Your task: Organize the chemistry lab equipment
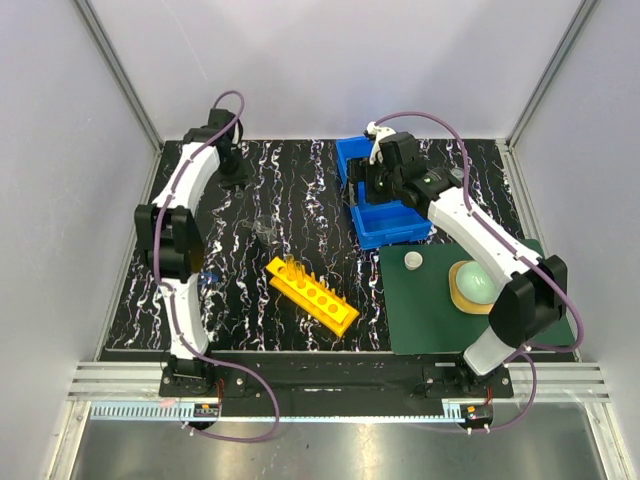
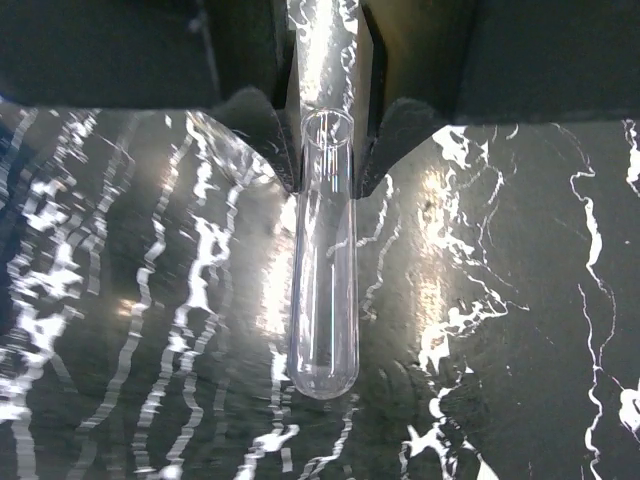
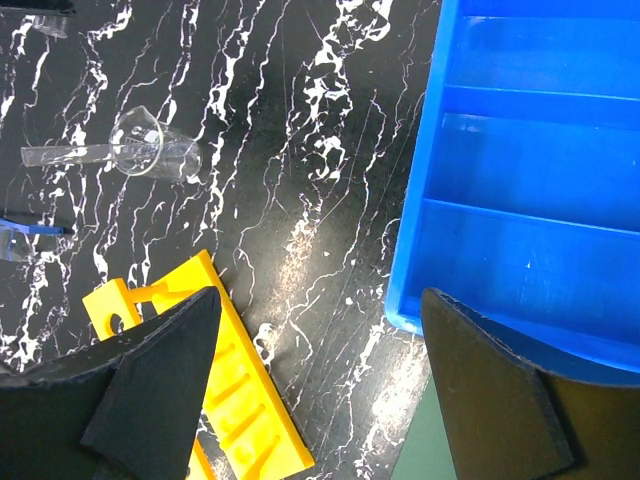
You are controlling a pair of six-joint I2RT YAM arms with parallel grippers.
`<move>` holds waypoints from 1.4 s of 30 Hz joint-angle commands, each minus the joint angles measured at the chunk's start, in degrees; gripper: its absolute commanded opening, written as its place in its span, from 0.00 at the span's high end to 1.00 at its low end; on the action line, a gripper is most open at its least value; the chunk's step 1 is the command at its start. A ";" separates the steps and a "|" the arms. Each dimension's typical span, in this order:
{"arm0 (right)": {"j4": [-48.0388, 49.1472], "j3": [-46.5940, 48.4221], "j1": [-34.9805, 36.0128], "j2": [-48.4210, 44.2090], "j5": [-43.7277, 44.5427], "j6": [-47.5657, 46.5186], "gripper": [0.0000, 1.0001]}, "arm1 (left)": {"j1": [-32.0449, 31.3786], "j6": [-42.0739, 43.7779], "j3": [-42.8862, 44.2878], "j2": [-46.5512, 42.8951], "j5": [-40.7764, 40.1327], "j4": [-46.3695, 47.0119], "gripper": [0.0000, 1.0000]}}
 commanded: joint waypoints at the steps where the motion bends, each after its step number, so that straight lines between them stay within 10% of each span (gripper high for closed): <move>1: -0.08 0.84 0.54 -4.44 -2.10 1.07 0.14 | -1.33 0.13 -4.79 -11.58 -0.11 3.99 1.00; 21: -10.19 6.03 0.89 -13.66 -33.54 8.01 0.15 | -7.13 -2.33 -47.58 -64.90 42.41 23.15 1.00; 42: -23.99 20.69 18.37 -5.95 -27.85 9.07 0.19 | -7.92 -12.09 -71.52 -98.78 63.61 32.12 1.00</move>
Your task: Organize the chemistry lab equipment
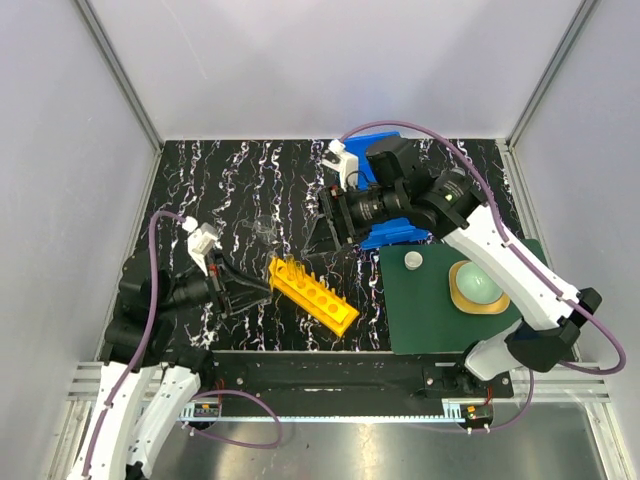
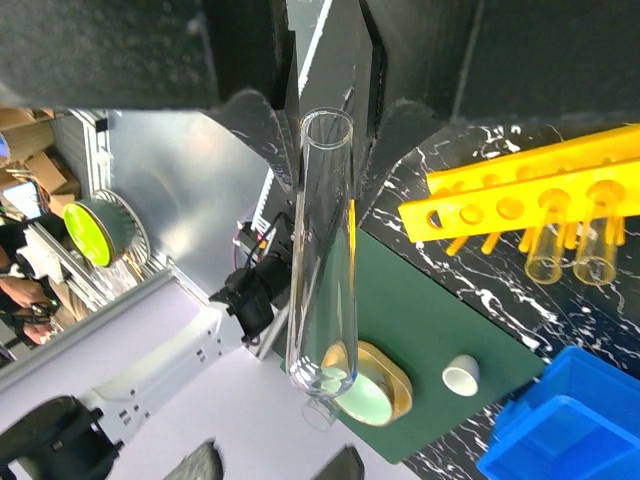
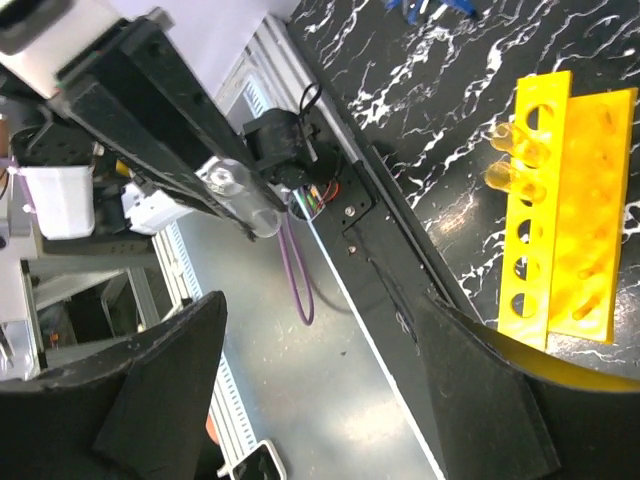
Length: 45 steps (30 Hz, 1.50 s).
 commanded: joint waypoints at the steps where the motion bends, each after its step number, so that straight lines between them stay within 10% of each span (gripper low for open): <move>1: -2.86 7.35 3.48 3.70 1.79 -0.15 0.19 | -0.10 -1.95 -2.80 -3.13 5.71 4.06 1.00; 18: -9.10 24.66 12.88 17.33 6.71 -0.77 0.33 | -1.24 -1.95 -2.54 -5.16 7.30 4.32 1.00; 45: -9.80 22.30 15.87 16.27 8.11 -1.38 0.60 | -1.59 1.30 -0.17 -3.23 4.66 0.72 1.00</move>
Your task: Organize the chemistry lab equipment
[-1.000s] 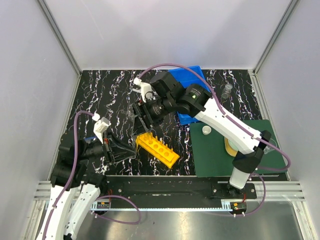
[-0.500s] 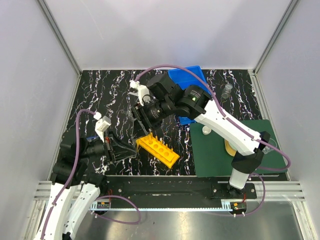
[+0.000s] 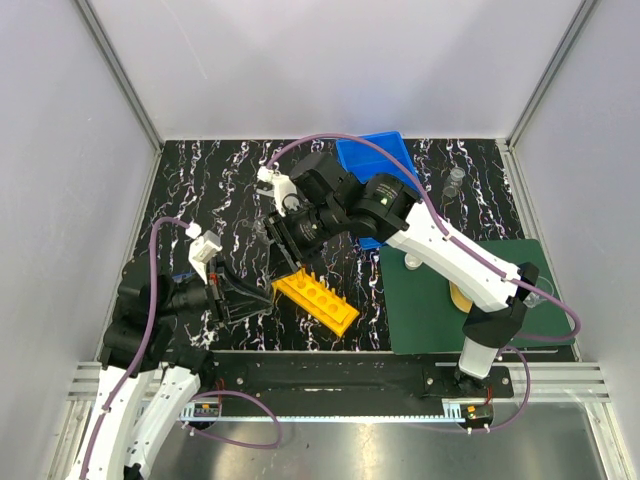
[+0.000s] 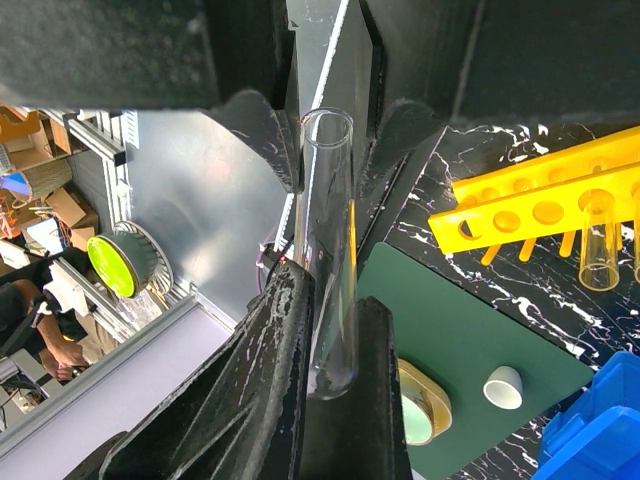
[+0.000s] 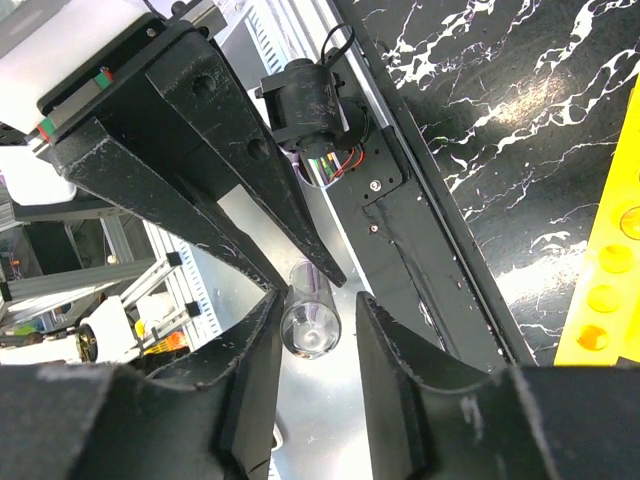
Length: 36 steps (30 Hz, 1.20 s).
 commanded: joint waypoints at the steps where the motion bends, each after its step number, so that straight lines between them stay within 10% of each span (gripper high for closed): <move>1: 0.45 0.27 0.60 -1.14 1.12 -1.21 0.62 | -0.26 0.74 1.08 -0.84 0.03 1.51 1.00; 8: -0.52 1.84 0.60 0.52 1.91 -1.56 0.91 | -0.26 0.12 -0.07 -2.43 -0.32 1.16 0.99; 19: -3.77 3.08 0.60 0.97 5.51 -3.32 1.00 | -0.26 1.88 4.06 -0.50 -2.43 -1.66 0.25; 20: -4.03 2.82 0.60 0.88 6.04 -3.84 1.00 | -0.26 1.88 4.41 -0.32 -2.52 -1.66 0.01; 36: -2.82 -14.75 0.51 -9.21 40.47 -9.91 1.00 | -0.26 4.34 6.88 3.46 -6.30 -4.12 0.01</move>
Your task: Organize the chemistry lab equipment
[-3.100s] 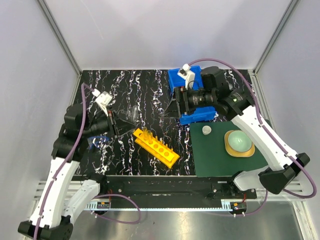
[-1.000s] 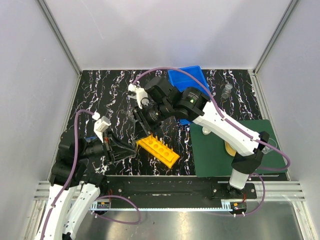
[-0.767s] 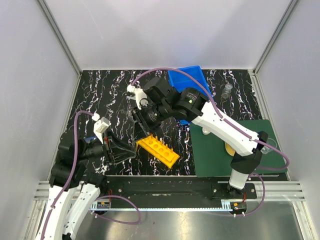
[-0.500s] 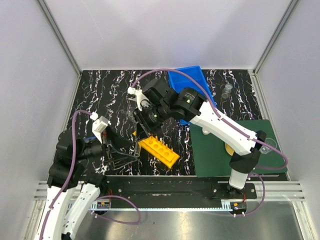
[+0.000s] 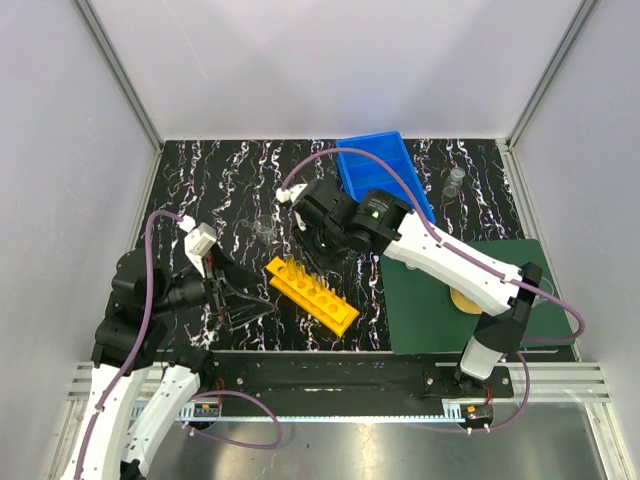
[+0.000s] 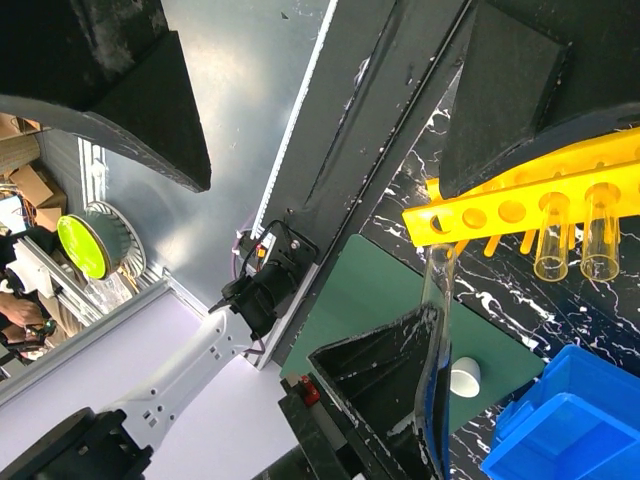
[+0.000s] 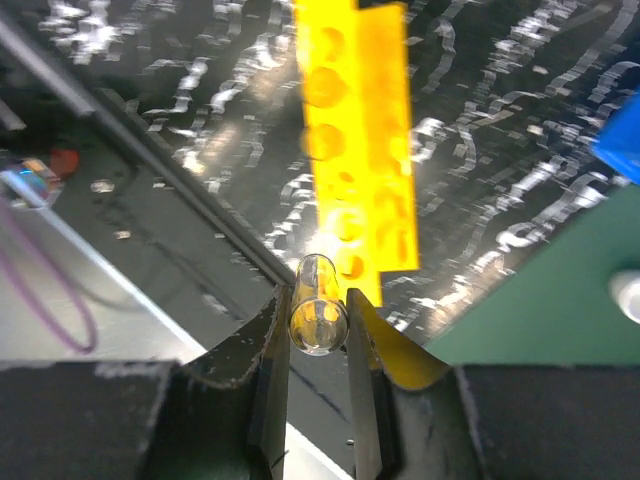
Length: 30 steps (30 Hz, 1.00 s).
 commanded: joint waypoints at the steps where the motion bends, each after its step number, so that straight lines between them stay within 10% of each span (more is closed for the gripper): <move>1: 1.98 -5.90 -0.08 -7.06 14.53 -1.78 1.00 | -0.20 1.50 1.20 0.92 -1.64 1.08 0.01; 30: 31.87 -35.98 -1.49 -16.56 19.38 4.11 1.00 | -0.72 2.11 0.05 2.95 -3.49 0.91 0.01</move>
